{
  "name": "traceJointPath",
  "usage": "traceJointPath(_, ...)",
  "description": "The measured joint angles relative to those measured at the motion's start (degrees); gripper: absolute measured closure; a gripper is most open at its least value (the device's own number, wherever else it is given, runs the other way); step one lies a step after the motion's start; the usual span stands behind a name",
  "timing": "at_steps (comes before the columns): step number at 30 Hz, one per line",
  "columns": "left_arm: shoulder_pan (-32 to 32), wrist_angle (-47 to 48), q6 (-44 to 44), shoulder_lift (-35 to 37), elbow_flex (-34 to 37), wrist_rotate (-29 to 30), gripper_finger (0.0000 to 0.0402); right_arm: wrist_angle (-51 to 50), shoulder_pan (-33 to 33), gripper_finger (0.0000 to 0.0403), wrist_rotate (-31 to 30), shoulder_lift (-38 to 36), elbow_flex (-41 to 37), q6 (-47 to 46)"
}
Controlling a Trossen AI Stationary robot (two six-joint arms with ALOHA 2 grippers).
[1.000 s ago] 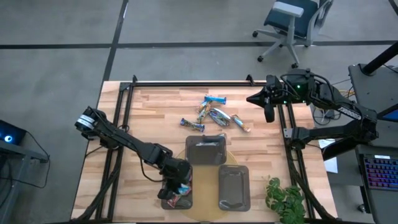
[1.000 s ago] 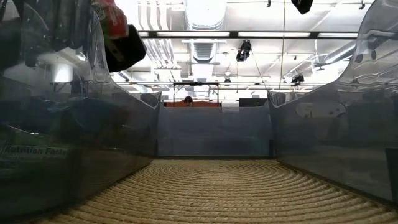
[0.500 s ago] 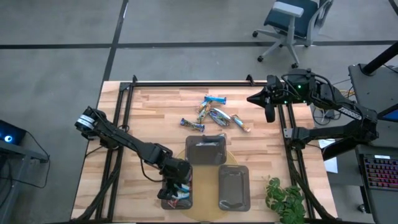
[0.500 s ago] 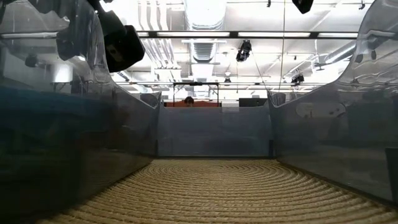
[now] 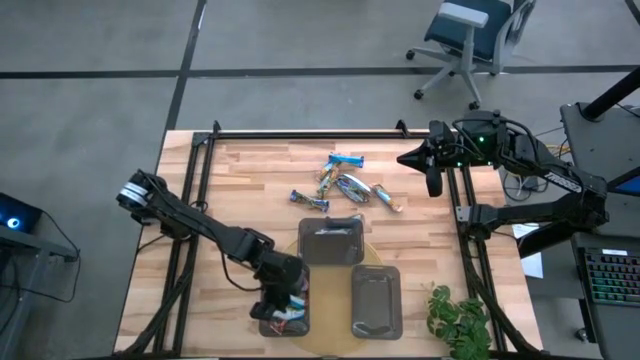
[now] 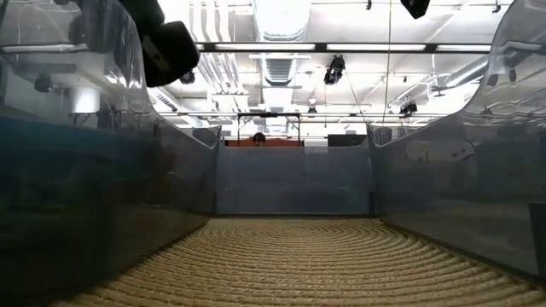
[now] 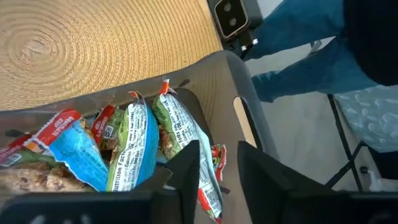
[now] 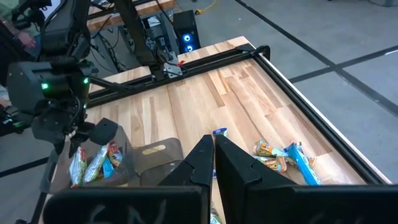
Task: Pick and place Granola Bars by type
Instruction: Adjust the blue granola bar on the table
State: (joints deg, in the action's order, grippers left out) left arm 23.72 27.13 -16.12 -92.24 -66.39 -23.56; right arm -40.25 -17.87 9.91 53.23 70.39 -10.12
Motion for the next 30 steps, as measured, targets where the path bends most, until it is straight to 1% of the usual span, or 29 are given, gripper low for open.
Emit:
traceJointPath(3, -0.85, 1.99, 0.3, 1.71, 0.0, 0.04, 0.0327, 0.0, -0.01, 0.0394, 0.0, 0.0, 0.0, 0.06)
traceJointPath(9, -4.22, 8.89, 3.31, 6.23, 0.0, 0.69, 0.0341, 0.01, -0.02, 0.0394, 0.0, 0.02, 0.0, 0.15)
traceJointPath(11, -5.42, 10.48, 4.58, 8.24, 0.0, 1.81, 0.0345, -0.02, 0.0, 0.0394, 0.0, 0.0, 0.0, 0.19)
traceJointPath(14, -7.27, 10.61, 6.13, 11.25, 0.02, 3.42, 0.036, 0.0, 0.0, 0.0394, 0.0, -0.02, 0.0, 0.21)
traceJointPath(17, -9.05, 10.54, 6.99, 13.74, 0.04, 4.77, 0.0386, -0.01, -0.01, 0.0394, 0.0, 0.02, 0.0, 0.41)
traceJointPath(19, -9.98, 11.13, 7.06, 15.26, 0.07, 6.8, 0.0397, 0.0, 0.0, 0.0394, 0.0, 0.02, 0.0, 0.93)
traceJointPath(21, -10.89, 11.46, 7.06, 16.51, 0.09, 8.72, 0.04, 0.0, -0.02, 0.0394, 0.0, 0.02, 0.0, 1.11)
traceJointPath(26, -12.47, 13.28, 7.57, 19.87, 0.09, 13.87, 0.0401, 0.02, 0.0, 0.0394, 0.0, 0.0, 0.0, 1.13)
traceJointPath(30, -14.84, 14.47, 8.2, 24.6, 0.11, 16.87, 0.0401, 0.02, -0.02, 0.0394, 0.0, 0.0, 0.0, 1.15)
